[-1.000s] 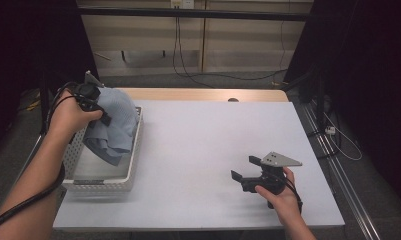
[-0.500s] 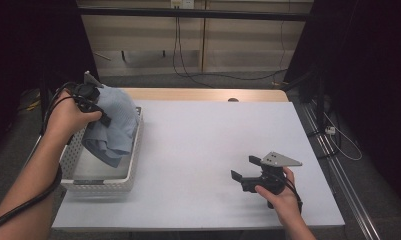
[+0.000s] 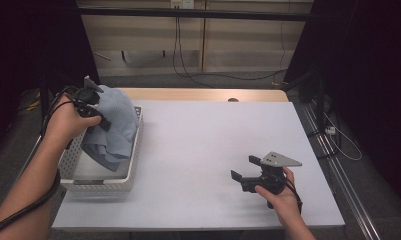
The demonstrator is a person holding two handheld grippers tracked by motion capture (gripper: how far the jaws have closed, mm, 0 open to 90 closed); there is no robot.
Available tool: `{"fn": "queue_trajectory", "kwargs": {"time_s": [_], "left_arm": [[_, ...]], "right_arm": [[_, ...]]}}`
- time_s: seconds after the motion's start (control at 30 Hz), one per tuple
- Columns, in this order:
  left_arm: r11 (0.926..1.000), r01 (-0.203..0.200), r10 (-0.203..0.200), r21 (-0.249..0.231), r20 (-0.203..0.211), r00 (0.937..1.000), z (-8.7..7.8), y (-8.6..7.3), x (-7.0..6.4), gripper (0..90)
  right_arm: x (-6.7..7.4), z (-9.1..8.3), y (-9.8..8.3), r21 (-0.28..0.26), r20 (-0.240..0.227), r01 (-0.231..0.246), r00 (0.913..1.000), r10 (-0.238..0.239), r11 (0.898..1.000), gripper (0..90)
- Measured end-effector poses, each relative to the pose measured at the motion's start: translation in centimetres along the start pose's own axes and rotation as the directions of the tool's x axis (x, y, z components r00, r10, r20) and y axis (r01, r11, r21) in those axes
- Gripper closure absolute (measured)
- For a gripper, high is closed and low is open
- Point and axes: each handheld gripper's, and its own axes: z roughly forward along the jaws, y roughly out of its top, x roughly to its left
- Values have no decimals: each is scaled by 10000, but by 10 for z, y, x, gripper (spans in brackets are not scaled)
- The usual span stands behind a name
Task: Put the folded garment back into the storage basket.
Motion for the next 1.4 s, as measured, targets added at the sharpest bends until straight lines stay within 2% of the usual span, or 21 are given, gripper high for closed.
{"fn": "queue_trajectory", "kwargs": {"time_s": [0.37,0.63,0.87,0.97,1.03,1.07,1.4], "left_arm": [[9999,-62,64,-86,172,9998,2,-6,1,728],[9999,112,-113,53,264,9996,9,-13,3,728],[9998,104,-106,156,136,9999,13,-18,6,728],[9995,266,-268,147,179,9995,14,-20,8,728],[9998,129,-132,166,175,9998,16,-22,10,728],[9996,266,-269,128,180,9995,17,-23,9,728],[9994,304,-309,149,378,9988,24,-29,9,726]], "right_arm": [[0,0,0,7,17,-4,10000,4,10000,99],[0,0,0,22,20,17,10000,-17,10000,99],[1,0,0,13,16,40,10000,-40,10000,99],[1,0,0,29,9,24,10000,-24,10000,99],[1,0,0,33,-1,36,10000,-36,10000,99],[1,0,0,35,-1,43,10000,-43,10000,99],[1,0,0,34,14,40,10000,-41,10000,99]]}}
